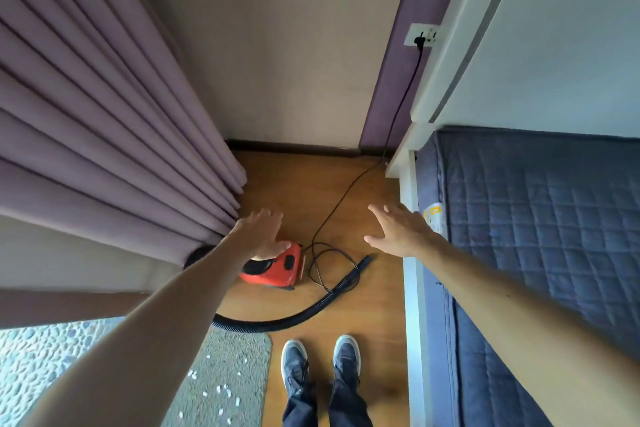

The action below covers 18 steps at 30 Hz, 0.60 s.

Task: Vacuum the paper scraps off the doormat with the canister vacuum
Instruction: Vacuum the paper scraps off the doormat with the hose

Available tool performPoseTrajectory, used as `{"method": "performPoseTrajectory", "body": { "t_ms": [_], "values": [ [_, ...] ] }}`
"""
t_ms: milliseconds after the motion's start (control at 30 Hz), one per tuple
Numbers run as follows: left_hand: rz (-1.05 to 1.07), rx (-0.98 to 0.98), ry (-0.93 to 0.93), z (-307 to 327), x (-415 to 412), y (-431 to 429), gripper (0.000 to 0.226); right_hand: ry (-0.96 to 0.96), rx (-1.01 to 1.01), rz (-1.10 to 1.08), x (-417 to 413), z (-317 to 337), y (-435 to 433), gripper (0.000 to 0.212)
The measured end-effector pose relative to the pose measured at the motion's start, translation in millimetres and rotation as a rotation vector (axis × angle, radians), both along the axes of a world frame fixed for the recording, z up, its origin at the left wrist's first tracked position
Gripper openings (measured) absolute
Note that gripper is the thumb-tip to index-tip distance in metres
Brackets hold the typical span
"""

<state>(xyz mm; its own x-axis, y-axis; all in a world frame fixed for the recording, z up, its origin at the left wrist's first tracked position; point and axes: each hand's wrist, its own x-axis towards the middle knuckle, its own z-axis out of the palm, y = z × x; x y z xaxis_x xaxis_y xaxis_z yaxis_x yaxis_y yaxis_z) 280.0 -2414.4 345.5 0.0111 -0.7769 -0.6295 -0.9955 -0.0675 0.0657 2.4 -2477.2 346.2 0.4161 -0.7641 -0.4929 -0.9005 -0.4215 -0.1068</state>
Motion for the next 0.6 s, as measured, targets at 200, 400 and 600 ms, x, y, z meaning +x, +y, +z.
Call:
{"method": "performPoseTrajectory", "body": {
  "t_ms": [200, 400, 600],
  "values": [
    [-0.008, 0.123, 0.068, -75, 4, 42, 0.068, 0.034, 0.13, -0.004, 9, -81, 42, 0.065],
    [-0.004, 0.208, 0.094, -153, 18, 81, 0.07, 0.043, 0.213, -0.008, 20, -151, 77, 0.066],
    [-0.011, 0.264, 0.091, -227, 32, 106, 0.072, 0.053, 0.298, -0.001, 30, -218, 104, 0.067]
  ]
}}
